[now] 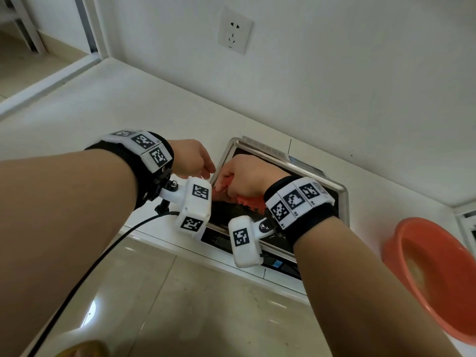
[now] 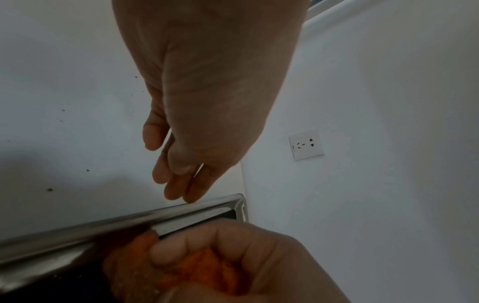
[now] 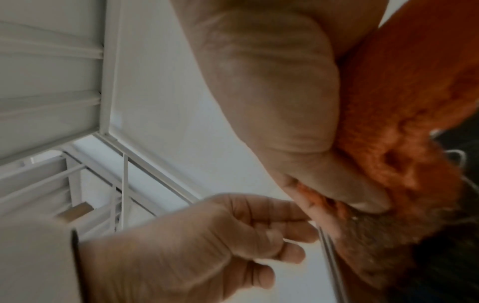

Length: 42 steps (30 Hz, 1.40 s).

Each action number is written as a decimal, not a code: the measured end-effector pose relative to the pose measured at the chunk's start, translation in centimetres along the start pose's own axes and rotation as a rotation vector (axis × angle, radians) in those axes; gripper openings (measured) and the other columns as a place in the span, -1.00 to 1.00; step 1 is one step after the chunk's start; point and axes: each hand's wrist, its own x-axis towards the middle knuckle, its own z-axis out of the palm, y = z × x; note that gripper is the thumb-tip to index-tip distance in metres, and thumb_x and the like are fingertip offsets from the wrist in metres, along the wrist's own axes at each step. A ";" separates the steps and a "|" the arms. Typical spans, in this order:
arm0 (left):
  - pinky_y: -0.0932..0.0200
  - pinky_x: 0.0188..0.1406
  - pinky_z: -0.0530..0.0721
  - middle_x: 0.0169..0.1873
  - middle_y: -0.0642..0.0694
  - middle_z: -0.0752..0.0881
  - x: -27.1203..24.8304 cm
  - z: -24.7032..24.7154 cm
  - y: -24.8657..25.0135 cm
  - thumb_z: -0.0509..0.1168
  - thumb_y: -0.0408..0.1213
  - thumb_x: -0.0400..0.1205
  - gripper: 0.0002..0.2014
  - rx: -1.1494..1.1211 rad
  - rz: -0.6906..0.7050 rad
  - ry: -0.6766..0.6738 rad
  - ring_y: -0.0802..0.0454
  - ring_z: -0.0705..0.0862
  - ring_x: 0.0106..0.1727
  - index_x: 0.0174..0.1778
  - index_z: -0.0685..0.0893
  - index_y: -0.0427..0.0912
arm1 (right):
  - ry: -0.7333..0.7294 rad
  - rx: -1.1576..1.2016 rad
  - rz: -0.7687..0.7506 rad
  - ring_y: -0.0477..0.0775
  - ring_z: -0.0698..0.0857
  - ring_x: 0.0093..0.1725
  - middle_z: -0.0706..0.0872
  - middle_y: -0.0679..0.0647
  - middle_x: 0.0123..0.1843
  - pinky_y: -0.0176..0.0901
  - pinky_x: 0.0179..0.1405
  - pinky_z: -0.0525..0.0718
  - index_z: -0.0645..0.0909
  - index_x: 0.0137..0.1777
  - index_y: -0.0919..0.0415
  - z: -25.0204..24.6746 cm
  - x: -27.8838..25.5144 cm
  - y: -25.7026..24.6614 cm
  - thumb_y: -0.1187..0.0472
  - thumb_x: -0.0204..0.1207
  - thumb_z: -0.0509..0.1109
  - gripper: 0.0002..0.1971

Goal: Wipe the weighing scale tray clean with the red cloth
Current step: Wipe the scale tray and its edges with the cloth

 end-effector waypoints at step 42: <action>0.04 0.13 0.70 0.02 -0.31 0.81 1.5 2.1 -0.6 0.38 -0.39 0.57 -0.79 -0.073 -0.044 0.037 -0.18 0.78 0.14 0.10 0.71 -0.34 | 0.148 0.364 0.217 -0.03 0.87 -0.07 0.87 -0.03 -0.06 -0.03 -0.09 0.82 0.72 0.03 0.12 0.2 0.0 4.2 0.51 0.55 0.35 -0.72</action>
